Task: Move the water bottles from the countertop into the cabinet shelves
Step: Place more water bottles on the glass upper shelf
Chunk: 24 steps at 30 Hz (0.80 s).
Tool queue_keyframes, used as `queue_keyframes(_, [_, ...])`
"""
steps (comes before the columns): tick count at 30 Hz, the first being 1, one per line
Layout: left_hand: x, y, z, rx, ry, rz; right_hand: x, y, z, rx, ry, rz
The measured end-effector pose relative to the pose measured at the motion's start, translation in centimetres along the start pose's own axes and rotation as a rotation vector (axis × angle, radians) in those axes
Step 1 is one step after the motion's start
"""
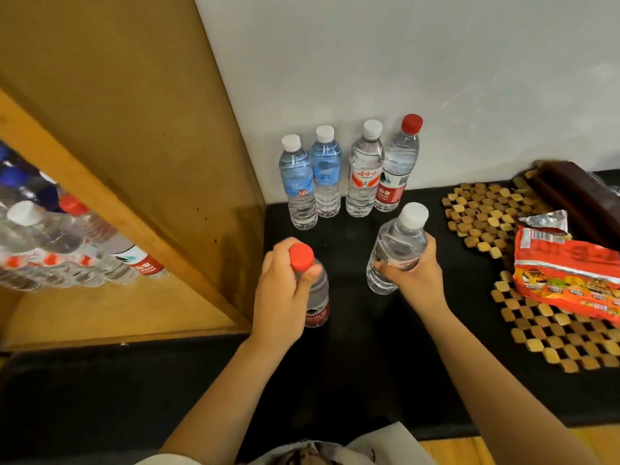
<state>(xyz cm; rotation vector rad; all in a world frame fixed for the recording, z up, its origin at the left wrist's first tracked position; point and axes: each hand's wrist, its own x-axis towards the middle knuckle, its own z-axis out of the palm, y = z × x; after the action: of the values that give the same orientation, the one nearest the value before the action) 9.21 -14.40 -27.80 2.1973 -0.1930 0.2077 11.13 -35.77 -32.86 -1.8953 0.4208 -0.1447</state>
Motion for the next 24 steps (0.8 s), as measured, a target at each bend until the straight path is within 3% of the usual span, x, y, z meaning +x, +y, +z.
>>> queue_keyframes(7, [-3.8,0.3,-1.3,-0.069,-0.132,-0.028,-7.2,-0.1,1.3,-0.072,-0.061,0.000])
queue_keyframes(14, [-5.8,-1.4,-0.3,-0.436,-0.256,-0.133,-11.6,0.4,2.4,-0.151,-0.138,-0.037])
queue_keyframes(18, [-6.5,-3.2,1.0,-0.433,-0.245,-0.136,-12.3,-0.8,3.1,-0.148,-0.196,-0.026])
queue_keyframes(24, [-7.1,-4.1,-1.3,-0.455,-0.396,-0.119,-14.1,-3.1,3.9,-0.213,-0.179,0.047])
